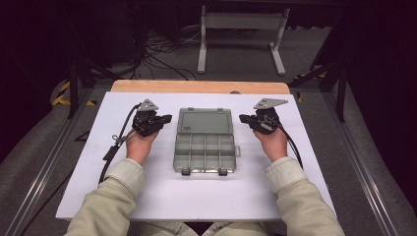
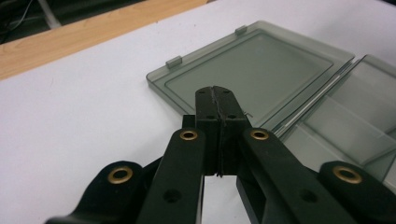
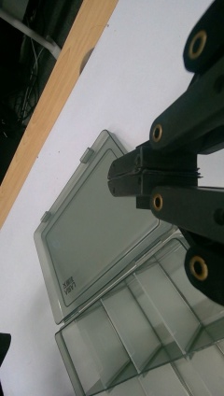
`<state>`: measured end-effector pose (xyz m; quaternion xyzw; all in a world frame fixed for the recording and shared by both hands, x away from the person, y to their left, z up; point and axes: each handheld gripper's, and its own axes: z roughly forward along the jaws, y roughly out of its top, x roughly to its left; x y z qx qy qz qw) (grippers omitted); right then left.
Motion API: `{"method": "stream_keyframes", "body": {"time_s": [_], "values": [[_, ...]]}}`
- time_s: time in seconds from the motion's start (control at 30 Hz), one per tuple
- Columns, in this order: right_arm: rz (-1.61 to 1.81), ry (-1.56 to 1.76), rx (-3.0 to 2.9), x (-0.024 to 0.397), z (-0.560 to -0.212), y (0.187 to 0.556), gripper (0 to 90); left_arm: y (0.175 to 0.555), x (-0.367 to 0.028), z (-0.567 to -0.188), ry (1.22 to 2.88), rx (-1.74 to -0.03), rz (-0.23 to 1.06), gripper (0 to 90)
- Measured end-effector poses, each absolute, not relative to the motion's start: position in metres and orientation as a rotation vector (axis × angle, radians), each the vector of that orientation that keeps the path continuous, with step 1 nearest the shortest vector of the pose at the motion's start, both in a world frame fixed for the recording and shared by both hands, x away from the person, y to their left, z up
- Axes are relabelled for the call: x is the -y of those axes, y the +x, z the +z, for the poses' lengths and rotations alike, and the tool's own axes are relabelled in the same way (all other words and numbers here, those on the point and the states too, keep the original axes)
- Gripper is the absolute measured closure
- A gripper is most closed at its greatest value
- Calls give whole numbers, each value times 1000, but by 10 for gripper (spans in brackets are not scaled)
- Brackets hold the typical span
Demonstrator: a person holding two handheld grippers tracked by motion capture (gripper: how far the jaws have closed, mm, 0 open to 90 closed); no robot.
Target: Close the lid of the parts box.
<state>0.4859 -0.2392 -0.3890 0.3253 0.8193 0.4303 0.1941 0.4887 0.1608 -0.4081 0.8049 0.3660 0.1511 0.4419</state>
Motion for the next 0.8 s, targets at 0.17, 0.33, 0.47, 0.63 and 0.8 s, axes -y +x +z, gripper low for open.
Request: {"method": "stream_keyframes", "body": {"time_s": [0.17,0.33,0.47,0.63,0.8], "values": [[1163,920,-2333,235,-388,492,900,493,-160,-410,2023,-935,361,899],[1109,988,-2381,234,-393,501,900,500,-160,-416,2059,-975,334,899],[1060,1018,-2414,232,-399,505,900,504,-160,-423,2076,-1022,283,898],[1013,1049,-2458,229,-407,511,900,508,-160,-429,2107,-1041,248,898],[974,1074,-2498,228,-417,516,900,510,-158,-435,2120,-1060,206,898]]}}
